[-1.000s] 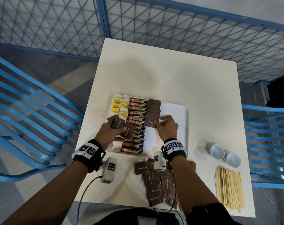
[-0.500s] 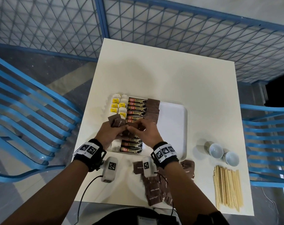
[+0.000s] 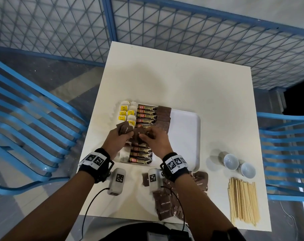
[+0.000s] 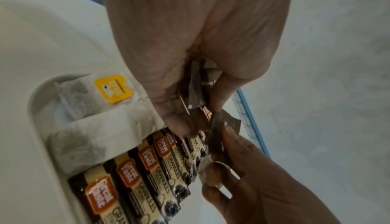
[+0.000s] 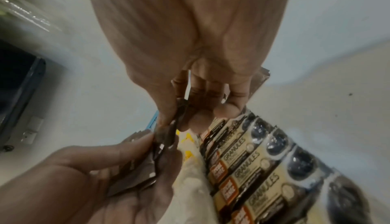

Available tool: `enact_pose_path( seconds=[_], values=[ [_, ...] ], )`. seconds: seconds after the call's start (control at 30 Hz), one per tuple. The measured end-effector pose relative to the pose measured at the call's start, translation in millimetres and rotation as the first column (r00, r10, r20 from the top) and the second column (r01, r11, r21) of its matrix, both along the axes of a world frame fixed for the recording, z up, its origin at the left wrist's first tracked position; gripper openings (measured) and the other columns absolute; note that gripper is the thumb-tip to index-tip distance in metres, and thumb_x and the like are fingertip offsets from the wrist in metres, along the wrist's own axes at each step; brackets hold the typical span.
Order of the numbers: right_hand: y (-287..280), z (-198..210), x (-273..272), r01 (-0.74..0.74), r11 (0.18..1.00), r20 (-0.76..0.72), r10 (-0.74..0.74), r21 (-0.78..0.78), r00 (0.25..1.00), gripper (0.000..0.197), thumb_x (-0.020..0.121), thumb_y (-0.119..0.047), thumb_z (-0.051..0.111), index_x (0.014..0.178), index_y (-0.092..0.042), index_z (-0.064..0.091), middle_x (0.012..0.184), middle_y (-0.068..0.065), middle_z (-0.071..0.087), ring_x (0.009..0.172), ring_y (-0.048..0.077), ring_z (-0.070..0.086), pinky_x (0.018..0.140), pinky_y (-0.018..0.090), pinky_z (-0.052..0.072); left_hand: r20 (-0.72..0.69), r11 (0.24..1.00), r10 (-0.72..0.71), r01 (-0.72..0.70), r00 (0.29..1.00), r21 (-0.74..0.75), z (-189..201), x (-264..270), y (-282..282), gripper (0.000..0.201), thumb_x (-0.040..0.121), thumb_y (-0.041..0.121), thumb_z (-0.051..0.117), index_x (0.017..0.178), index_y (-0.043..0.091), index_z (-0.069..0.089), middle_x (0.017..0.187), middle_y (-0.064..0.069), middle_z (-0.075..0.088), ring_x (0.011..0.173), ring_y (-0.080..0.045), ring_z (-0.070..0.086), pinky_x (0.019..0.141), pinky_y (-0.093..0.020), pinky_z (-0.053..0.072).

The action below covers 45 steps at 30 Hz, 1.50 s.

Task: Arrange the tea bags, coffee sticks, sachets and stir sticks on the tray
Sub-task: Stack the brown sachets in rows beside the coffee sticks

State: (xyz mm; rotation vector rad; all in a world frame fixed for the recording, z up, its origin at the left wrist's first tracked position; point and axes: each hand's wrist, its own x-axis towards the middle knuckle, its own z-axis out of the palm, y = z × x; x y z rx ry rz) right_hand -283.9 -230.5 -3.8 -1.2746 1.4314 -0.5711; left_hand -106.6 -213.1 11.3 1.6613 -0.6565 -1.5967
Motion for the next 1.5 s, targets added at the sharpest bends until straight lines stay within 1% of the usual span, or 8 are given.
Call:
enact_pose_path(
  seconds=[0.13,0.3,0.7,0.83,0.97,1.17,1.33,1.5],
  values=[
    [-2.9,5.3,-3.8,-0.107,0.991,-0.040,0.104,-0.078,0.994,0.012,0.087,-0.023,0.077,0.097,-0.016,0.077,0.082,-0.005,0.073,0.072,0.002,0.063,0.068,0.015,0.047,0.017,0.992,-0.118,0.119,0.993,-0.030,0.8,4.4,-3.9,0.008,0.094,0.011,0.069,0.101,0.014,0.066,0.082,-0.007,0.064,0.068,-0.019,0.057,0.053,-0.027,0.037],
    [-9.0,9.8,-7.7,-0.137,0.986,-0.097,0.128,-0.094,0.987,0.014,0.092,-0.022,0.072,0.101,-0.013,0.078,0.078,-0.019,0.066,0.070,-0.014,0.059,0.066,0.005,0.042,0.084,0.991,-0.113,0.118,0.990,-0.058,1.3,4.1,-6.6,0.019,0.088,0.020,0.079,0.104,0.011,0.071,0.077,-0.002,0.065,0.066,-0.015,0.056,0.050,-0.023,0.039],
    [-10.4,5.9,-15.6,0.068,0.996,-0.054,-0.071,-0.063,0.996,0.010,0.090,-0.027,0.074,0.097,-0.021,0.078,0.080,-0.007,0.074,0.063,0.005,0.067,0.066,0.028,0.057,0.001,0.990,-0.114,0.114,0.993,-0.088,-2.5,-1.6,4.0,0.017,0.089,-0.002,0.073,0.100,-0.008,0.062,0.077,-0.017,0.061,0.061,-0.023,0.056,0.046,-0.029,0.042],
    [-4.2,7.7,-14.6,0.011,0.996,0.034,-0.014,0.087,0.999,0.019,0.084,-0.021,0.081,0.096,-0.009,0.071,0.084,0.007,0.075,0.064,0.014,0.071,0.055,0.026,0.056,0.007,0.994,-0.073,0.073,0.997,-0.077,-3.7,-3.7,5.9,0.023,0.087,-0.002,0.075,0.108,-0.009,0.068,0.087,-0.016,0.070,0.062,-0.019,0.062,0.052,-0.030,0.050],
    [-2.9,2.3,-23.6,0.105,0.989,0.046,-0.110,0.103,0.993,0.019,0.083,-0.016,0.081,0.097,-0.006,0.074,0.079,0.010,0.075,0.064,0.020,0.071,0.060,0.034,0.058,0.005,0.996,-0.075,0.075,0.997,-0.045,0.0,-6.4,5.8,0.017,0.095,0.000,0.066,0.109,-0.008,0.065,0.090,-0.018,0.071,0.070,-0.021,0.070,0.058,-0.031,0.054],
    [-4.8,-6.8,-57.8,0.245,0.969,-0.325,-0.240,-0.026,0.915,0.022,0.085,-0.030,0.079,0.089,-0.009,0.072,0.090,0.000,0.071,0.083,0.017,0.064,0.076,0.023,0.044,-0.101,0.996,-0.088,0.091,0.991,0.018,4.4,-4.0,5.9,0.022,0.110,0.013,0.042,0.114,0.002,0.060,0.099,-0.018,0.071,0.079,-0.031,0.072,0.058,-0.030,0.057],
    [-4.7,-11.1,-58.9,0.236,0.972,-0.358,-0.228,-0.021,0.906,0.019,0.083,-0.025,0.081,0.085,-0.010,0.069,0.087,0.002,0.069,0.079,0.015,0.058,0.066,0.013,0.036,-0.084,0.991,-0.135,0.133,0.987,-0.031,5.8,-6.5,9.7,0.017,0.110,0.008,0.039,0.107,0.007,0.056,0.099,-0.018,0.073,0.080,-0.028,0.074,0.064,-0.032,0.060],
    [-7.4,-20.3,-57.1,0.303,0.952,-0.352,-0.296,-0.036,0.888,0.022,0.077,-0.022,0.086,0.087,-0.018,0.067,0.077,-0.007,0.066,0.070,0.007,0.059,0.065,0.004,0.043,-0.066,0.990,-0.141,0.139,0.988,-0.022,4.0,-2.5,10.9,0.019,0.108,0.009,0.044,0.120,0.000,0.057,0.101,-0.021,0.075,0.082,-0.028,0.075,0.066,-0.033,0.061]
  ],
)
